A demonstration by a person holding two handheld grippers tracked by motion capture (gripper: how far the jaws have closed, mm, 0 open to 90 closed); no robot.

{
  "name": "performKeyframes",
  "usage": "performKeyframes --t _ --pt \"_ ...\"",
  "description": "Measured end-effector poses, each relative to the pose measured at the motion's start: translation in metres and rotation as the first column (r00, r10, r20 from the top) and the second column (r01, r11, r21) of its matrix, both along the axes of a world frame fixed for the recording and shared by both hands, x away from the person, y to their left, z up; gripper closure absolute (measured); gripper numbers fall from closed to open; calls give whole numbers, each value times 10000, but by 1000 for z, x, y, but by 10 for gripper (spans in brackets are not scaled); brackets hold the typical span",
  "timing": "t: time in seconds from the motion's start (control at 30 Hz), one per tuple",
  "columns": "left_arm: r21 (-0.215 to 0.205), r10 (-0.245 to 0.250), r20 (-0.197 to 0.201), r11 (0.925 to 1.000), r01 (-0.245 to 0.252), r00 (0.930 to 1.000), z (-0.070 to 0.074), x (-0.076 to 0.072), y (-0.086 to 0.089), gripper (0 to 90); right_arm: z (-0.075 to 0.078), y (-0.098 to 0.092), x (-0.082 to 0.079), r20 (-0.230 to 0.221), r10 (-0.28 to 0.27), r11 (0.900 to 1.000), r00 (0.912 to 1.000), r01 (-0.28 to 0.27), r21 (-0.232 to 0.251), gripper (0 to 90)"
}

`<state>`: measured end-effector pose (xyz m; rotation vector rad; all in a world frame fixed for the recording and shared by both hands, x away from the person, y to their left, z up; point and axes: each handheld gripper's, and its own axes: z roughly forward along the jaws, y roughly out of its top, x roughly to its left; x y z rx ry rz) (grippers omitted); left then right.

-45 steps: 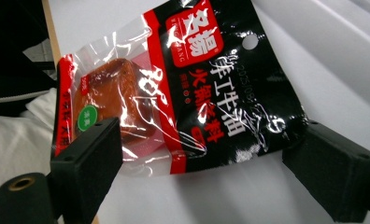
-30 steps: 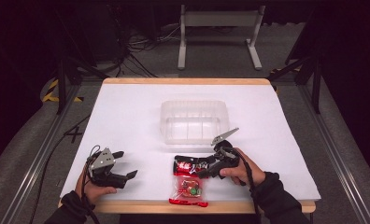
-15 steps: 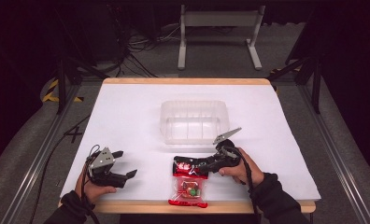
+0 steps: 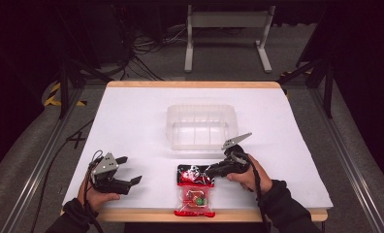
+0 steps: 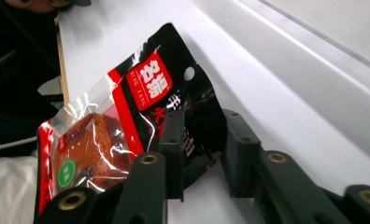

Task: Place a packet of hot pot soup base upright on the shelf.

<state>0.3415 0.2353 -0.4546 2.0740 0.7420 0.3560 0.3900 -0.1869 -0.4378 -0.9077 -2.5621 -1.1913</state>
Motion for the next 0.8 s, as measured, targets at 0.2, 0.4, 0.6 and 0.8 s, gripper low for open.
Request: performKeyframes --t 0.2,0.4,0.6,0.8 --pt "23 20 16 10000 -20 10000 0 0 0 110 -2 2 -1 115 139 9996 9998 -142 263 900" --pt "-90 62 50 9999 -62 10000 1 -1 1 109 1 4 -5 512 106 9996 9986 -119 244 900" --pt "-170 143 81 9998 -142 9999 1 -1 3 107 19 4 -17 1586 141 9991 9872 -204 384 900" --pt "-95 81 155 9999 -79 9998 2 -2 3 106 43 -1 -30 2433 21 9977 9699 -183 646 900"
